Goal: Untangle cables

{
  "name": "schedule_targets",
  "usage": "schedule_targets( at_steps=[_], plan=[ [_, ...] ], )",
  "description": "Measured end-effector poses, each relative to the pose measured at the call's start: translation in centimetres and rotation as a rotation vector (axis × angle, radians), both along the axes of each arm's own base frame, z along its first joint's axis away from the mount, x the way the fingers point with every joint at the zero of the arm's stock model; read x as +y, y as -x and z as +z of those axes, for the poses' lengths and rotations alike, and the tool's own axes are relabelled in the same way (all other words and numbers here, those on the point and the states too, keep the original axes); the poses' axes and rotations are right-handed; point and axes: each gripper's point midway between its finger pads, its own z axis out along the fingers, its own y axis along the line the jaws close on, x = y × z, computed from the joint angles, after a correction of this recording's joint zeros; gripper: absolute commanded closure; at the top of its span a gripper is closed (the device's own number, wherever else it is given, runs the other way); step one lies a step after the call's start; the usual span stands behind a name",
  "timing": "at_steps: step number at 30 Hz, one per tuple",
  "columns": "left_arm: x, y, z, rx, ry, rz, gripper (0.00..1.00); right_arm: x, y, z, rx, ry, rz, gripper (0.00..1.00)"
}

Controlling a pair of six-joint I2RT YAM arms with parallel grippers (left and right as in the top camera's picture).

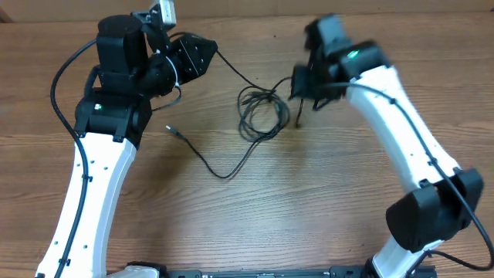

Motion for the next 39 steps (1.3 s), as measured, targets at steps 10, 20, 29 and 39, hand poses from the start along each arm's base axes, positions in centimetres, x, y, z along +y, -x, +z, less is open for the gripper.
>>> schedule_targets(
  at_steps=[10,20,29,39],
  plan=[
    [-5.1,-0.7,-8.0,0.162,-0.091,-0.146,0.29,2.5,0.3,18.4,-0.369,-0.343,0.232,0.96],
    [-6.6,-2.3,-13.8,0.277,-0.08,-0.207,0.16,3.2,1.9,17.0,-0.289,-0.36,0.297,0.96],
    [-6.3,-3.2,-13.2,0.229,-0.079,-0.191,0.29,3.9,2.8,16.5,-0.263,-0.356,0.326,0.96],
    [-3.3,-3.2,-16.2,0.316,-0.23,-0.056,0.21,1.7,5.4,11.9,-0.05,-0.227,0.249,0.96]
  ],
)
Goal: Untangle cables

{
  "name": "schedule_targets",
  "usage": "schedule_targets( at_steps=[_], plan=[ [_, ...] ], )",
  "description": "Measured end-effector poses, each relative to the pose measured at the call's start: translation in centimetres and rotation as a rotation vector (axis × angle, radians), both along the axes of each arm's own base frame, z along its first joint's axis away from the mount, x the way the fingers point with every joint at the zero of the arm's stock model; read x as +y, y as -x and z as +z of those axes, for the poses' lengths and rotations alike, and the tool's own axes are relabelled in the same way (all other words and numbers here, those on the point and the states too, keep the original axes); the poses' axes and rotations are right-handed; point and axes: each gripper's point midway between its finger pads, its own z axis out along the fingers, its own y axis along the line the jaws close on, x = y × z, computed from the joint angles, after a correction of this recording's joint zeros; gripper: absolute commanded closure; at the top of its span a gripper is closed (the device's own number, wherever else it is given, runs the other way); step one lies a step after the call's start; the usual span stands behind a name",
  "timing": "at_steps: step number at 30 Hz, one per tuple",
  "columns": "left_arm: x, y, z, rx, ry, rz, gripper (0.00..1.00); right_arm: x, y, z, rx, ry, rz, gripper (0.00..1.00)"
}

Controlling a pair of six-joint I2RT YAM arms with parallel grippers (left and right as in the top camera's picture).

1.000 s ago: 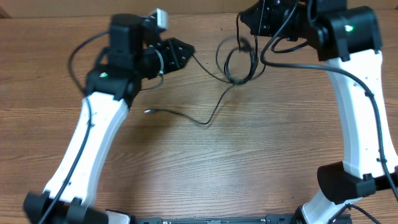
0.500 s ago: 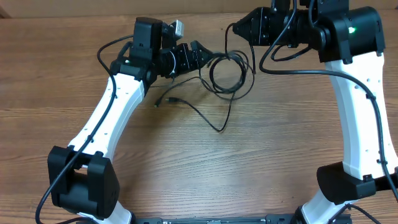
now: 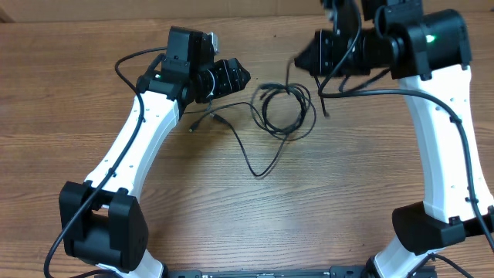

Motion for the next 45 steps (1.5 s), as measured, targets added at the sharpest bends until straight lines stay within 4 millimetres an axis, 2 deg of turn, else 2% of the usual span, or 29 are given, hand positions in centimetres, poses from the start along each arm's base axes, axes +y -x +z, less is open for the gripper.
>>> schedule_targets(
  at_steps=[3,7,9,14,15,16,17,18,21,22,24,25,27,29,36,38,40,41,42,45],
  plan=[
    [0.4,-0.2,-0.1,-0.005,-0.02,0.016,0.19,-0.5,1.0,-3.9,0.114,0.084,-0.007,0.96],
    [0.6,-0.3,-0.3,-0.005,-0.033,0.026,0.17,-0.8,2.8,-10.1,0.283,0.182,0.007,0.86],
    [0.7,-0.2,-0.4,-0.002,-0.038,0.029,0.16,-0.9,3.9,-12.7,0.359,0.216,0.013,0.84],
    [0.9,-0.3,-0.5,-0.003,-0.048,0.038,0.15,-0.6,6.5,-18.0,0.505,0.223,0.04,0.8],
    [1.0,-0.4,-0.5,-0.004,-0.051,0.04,0.14,-0.4,7.0,-18.9,0.523,0.219,0.048,0.75],
    [1.0,-0.4,-0.5,-0.005,-0.054,0.043,0.11,0.0,7.5,-19.9,0.537,0.22,0.066,0.55],
    [1.1,-0.4,-0.5,-0.006,-0.058,0.046,0.09,0.7,8.7,-21.1,0.576,0.227,0.093,0.5],
    [1.1,-0.4,-0.5,-0.007,-0.06,0.047,0.07,0.8,7.9,-21.4,0.545,0.232,0.067,0.45],
    [1.2,-0.4,-0.6,-0.006,-0.063,0.05,0.06,-0.3,4.7,-21.9,0.454,0.256,-0.041,0.47],
    [1.2,-0.4,-0.6,-0.004,-0.064,0.05,0.06,-1.3,3.1,-22.1,0.404,0.273,-0.091,0.47],
    [1.2,-0.3,-0.7,0.002,-0.065,0.049,0.05,-3.5,0.2,-22.2,0.307,0.316,-0.167,0.36],
    [1.3,-0.2,-0.7,0.005,-0.066,0.05,0.05,-4.8,-1.9,-22.2,0.221,0.348,-0.189,0.36],
    [1.3,-0.2,-0.8,0.007,-0.067,0.05,0.04,-6.0,-3.0,-22.8,0.162,0.397,-0.183,0.36],
    [1.3,-0.2,-0.8,0.007,-0.07,0.052,0.04,-6.6,-3.0,-23.9,0.141,0.435,-0.159,0.36],
    [1.4,-0.1,-0.9,0.012,-0.075,0.054,0.02,-8.5,-1.0,-29.3,0.137,0.551,-0.097,0.35],
    [1.4,-0.1,-1.0,0.017,-0.076,0.054,0.02,-9.1,-0.5,-30.3,0.136,0.581,-0.095,0.43],
    [1.4,-0.1,-1.0,0.017,-0.076,0.054,0.02,-9.4,-0.5,-30.8,0.126,0.59,-0.1,0.56],
    [1.4,0.0,-1.0,0.018,-0.076,0.054,0.03,-9.5,-0.5,-31.0,0.122,0.594,-0.099,0.58],
    [1.5,0.0,-1.0,0.02,-0.077,0.054,0.06,-9.4,-0.4,-31.2,0.122,0.592,-0.099,0.59],
    [1.5,0.2,-1.2,0.033,-0.081,0.053,0.17,-8.9,-0.2,-31.5,0.132,0.554,-0.101,0.73]
  ],
)
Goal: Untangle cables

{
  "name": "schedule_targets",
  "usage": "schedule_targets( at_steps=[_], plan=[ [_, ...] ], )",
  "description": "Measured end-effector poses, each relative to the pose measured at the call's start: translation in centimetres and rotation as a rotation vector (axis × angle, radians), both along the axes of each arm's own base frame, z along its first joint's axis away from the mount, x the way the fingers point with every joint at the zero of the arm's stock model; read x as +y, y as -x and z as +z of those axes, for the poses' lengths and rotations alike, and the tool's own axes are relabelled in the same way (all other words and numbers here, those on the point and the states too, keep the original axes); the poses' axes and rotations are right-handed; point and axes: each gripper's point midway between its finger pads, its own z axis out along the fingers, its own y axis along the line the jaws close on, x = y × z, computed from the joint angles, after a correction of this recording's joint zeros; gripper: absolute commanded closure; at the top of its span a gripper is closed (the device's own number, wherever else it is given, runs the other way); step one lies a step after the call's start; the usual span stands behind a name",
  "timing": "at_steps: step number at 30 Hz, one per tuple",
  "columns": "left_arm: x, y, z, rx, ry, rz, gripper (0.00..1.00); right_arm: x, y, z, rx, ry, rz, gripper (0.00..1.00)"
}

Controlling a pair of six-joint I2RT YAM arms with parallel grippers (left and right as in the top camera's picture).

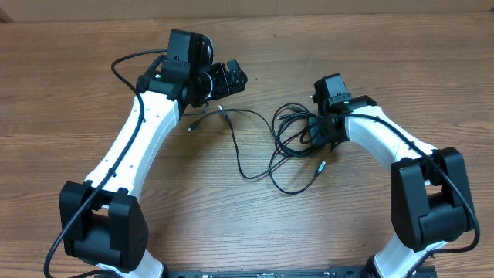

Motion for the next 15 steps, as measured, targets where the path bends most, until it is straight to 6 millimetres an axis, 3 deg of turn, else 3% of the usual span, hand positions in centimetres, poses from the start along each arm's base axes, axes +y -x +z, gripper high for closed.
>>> schedule_targets(
  at_steps=[4,10,13,15],
  plan=[
    [0.0,0.1,-0.1,0.005,-0.002,-0.002,0.2,0.7,-0.4,-0.1,-0.021,-0.041,-0.007,0.8],
    [-0.4,0.4,0.0,0.016,0.021,-0.021,0.13,0.8,0.1,-1.0,-0.013,-0.069,-0.052,0.73],
    [-0.5,0.8,-0.1,0.03,0.027,-0.029,0.13,0.8,-0.2,-1.3,-0.032,-0.088,-0.087,0.96],
    [-0.6,1.0,-0.2,0.043,0.028,-0.031,0.2,0.7,0.1,-1.6,-0.025,-0.093,-0.114,0.96]
  ],
)
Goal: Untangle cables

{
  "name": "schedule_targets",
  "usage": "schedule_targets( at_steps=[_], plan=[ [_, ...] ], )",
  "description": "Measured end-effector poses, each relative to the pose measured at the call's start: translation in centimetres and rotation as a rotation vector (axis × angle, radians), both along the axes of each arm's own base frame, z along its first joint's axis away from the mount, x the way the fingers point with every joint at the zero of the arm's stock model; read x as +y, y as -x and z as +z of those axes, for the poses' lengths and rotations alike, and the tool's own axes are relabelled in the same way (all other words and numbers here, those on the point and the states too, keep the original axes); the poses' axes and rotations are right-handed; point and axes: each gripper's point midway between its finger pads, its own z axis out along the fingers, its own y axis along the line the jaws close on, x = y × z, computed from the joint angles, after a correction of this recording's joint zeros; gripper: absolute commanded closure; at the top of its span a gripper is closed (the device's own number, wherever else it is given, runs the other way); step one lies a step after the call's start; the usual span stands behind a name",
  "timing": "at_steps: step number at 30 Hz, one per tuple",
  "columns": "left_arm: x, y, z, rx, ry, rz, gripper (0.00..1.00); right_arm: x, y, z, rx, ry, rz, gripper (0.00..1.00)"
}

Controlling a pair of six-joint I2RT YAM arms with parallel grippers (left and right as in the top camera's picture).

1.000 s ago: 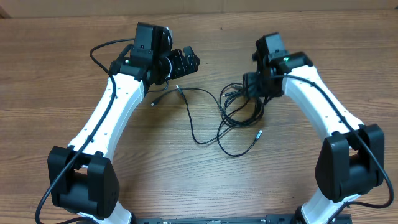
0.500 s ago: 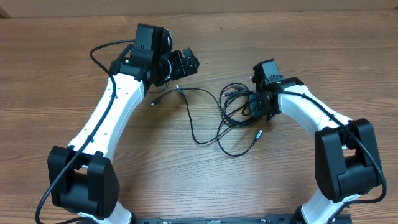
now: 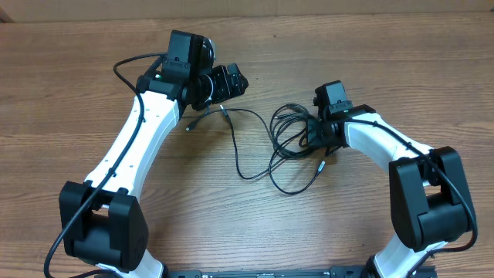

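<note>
A thin black cable lies on the wooden table. Its tangled coil (image 3: 287,133) sits mid-right. One strand runs left to a small plug (image 3: 191,125), and another loops down to a low bend (image 3: 248,176). A loose end (image 3: 319,164) lies below the coil. My right gripper (image 3: 312,136) is low on the coil's right edge and appears shut on its strands. My left gripper (image 3: 238,80) hovers above and to the left of the coil, just over the strand near the plug. Its dark fingers hide whether it is open or shut, and no cable shows in it.
The table's far edge (image 3: 255,17) runs along the top of the view, with cardboard behind it. The left arm's own black hose (image 3: 127,63) arcs behind its wrist. Both arm bases stand at the near edge.
Almost nothing has changed. My right gripper and forearm have shifted slightly to the left at the coil. The left arm and the rest of the cable lie where they were.
First, my left gripper held a strand far to the left while the right was at the coil's right side. Then both arms were nearer the middle, with the right holding the coil up. By 0.5 s ago the coil lay on the table with the right gripper low on it, as it is now.
</note>
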Motion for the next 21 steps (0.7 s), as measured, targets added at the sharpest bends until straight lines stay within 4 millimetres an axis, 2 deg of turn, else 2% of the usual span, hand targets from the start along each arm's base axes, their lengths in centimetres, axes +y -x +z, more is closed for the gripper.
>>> schedule_targets(
  at_steps=[1,4,7,9,11,12,13,15,19,21],
  plan=[
    [0.0,0.1,-0.1,0.006,-0.001,0.0,0.27,0.0,0.1,-0.1,0.005,-0.003,-0.005,0.96],
    [0.0,0.5,-0.3,0.022,0.0,-0.01,0.29,0.0,0.6,0.2,0.034,-0.007,-0.02,0.96],
    [-0.8,1.0,0.0,0.007,0.02,-0.082,0.35,0.5,1.8,1.4,0.125,-0.034,-0.015,0.96],
    [-1.7,1.5,0.4,-0.018,0.046,-0.168,0.36,1.7,1.5,4.1,0.162,-0.09,-0.006,0.96],
    [-2.6,2.2,1.0,-0.049,0.08,-0.263,0.3,3.6,-0.4,8.2,0.124,-0.178,0.019,0.96],
    [-3.0,2.4,1.3,-0.066,0.097,-0.304,0.26,4.2,-0.6,9.8,0.125,-0.209,0.033,0.96],
    [-3.5,2.8,1.6,-0.087,0.116,-0.357,0.24,5.4,-0.9,12.4,0.115,-0.278,0.064,0.96],
    [-4.1,3.2,1.9,-0.11,0.128,-0.406,0.16,7.0,-1.0,15.6,0.101,-0.376,0.119,0.96],
    [-5.1,3.8,2.1,-0.137,0.125,-0.465,0.13,10.0,-0.8,19.7,0.079,-0.564,0.22,0.96],
    [-5.5,4.0,2.0,-0.14,0.118,-0.476,0.15,11.1,-0.3,20.8,0.087,-0.644,0.257,0.96]
  ],
)
